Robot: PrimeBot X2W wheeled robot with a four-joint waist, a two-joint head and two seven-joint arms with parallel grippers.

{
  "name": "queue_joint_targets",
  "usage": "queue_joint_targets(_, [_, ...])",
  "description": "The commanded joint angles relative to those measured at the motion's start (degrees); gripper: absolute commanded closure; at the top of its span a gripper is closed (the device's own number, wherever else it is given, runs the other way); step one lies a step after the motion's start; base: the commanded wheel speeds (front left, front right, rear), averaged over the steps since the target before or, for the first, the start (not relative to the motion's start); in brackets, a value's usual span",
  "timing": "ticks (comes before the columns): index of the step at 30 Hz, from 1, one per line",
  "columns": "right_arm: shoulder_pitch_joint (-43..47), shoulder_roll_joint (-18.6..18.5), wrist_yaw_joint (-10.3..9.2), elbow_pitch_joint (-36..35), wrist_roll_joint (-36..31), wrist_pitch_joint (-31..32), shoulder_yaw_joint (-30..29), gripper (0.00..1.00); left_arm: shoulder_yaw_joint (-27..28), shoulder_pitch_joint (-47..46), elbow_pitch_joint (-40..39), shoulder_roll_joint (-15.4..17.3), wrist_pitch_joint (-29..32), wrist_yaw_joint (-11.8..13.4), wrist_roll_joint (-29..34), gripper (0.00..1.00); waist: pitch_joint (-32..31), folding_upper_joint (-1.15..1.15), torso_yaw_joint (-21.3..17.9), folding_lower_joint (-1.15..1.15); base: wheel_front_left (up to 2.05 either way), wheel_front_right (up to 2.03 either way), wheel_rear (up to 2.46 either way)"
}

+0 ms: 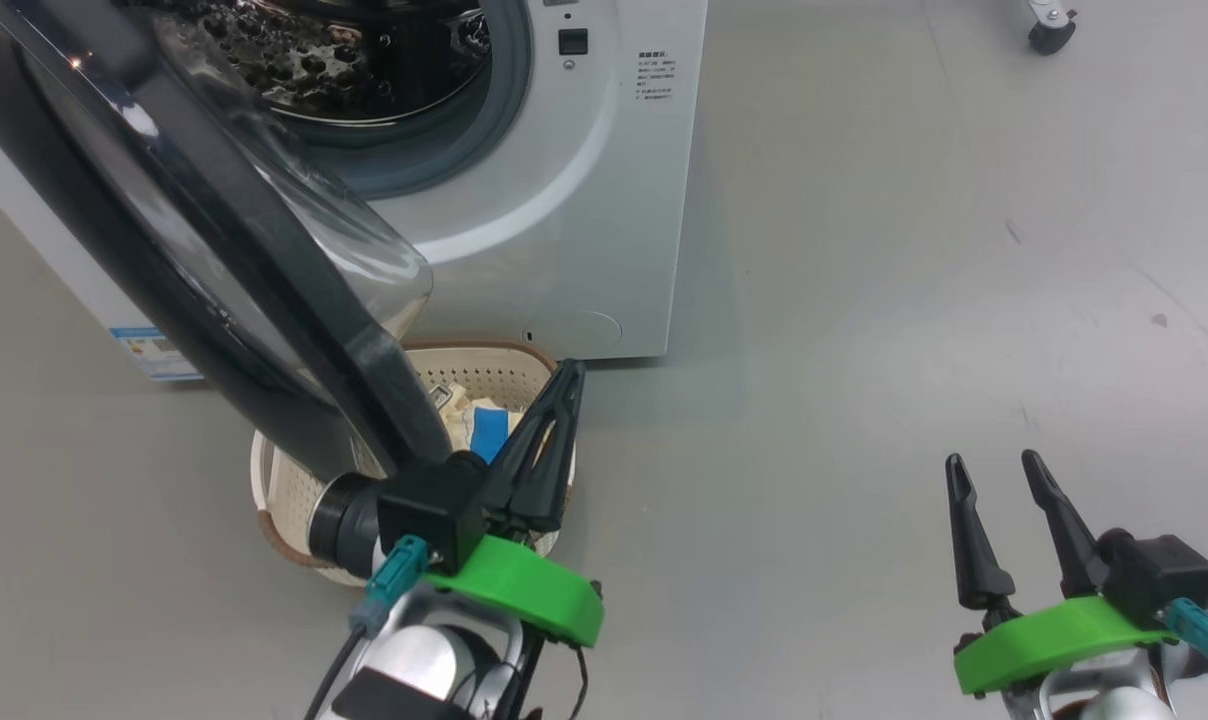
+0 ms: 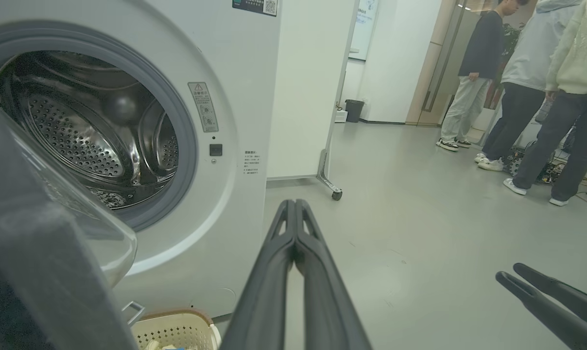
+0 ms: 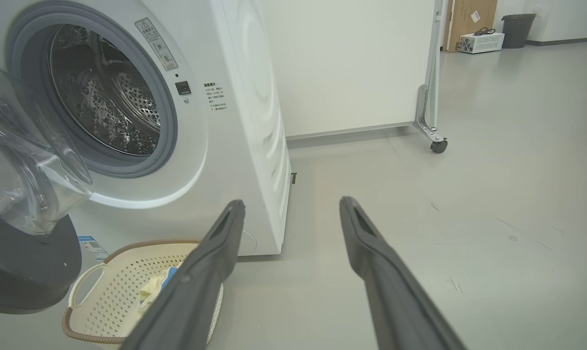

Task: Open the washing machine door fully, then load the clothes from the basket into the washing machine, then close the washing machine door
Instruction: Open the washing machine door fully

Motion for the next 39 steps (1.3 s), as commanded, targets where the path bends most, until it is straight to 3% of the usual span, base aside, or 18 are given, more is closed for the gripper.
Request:
queue_joint_targets(1, [-1.8, -0.5, 0.24, -1.6, 0.1, -0.5, 1.2, 0.0, 2.6, -2.3, -0.7, 0.0, -0.7, 0.6, -0.2, 1.0, 0.2, 0.0, 0.0, 0.0, 0.0, 0.0, 0.0])
queue_joint_targets(18, [-3.2, -0.5, 0.24, -1.0, -0.2, -0.5, 1.1, 0.0, 8.3, -5.4, 11.7, 1.4, -4.6, 3.2, -2.5, 1.0, 1.3, 0.0, -0.3, 0.0, 0.0, 0.0, 0.0])
queue_joint_targets(30, [-3.8, -0.5, 0.24, -0.9, 0.0, -0.5, -0.1, 0.0, 8.7, -5.5, 11.9, 2.3, -6.1, 3.9, -2.7, 1.0, 2.7, 0.0, 2.8, 0.0, 0.0, 0.0, 0.0])
queue_joint_targets(39, [-4.2, -0.5, 0.24, -0.7, -0.2, -0.5, -0.7, 0.0, 8.3, -3.1, 7.7, 2.7, -6.7, 5.3, -2.6, 1.0, 3.1, 0.0, 5.4, 0.0, 0.0, 0.0, 0.0])
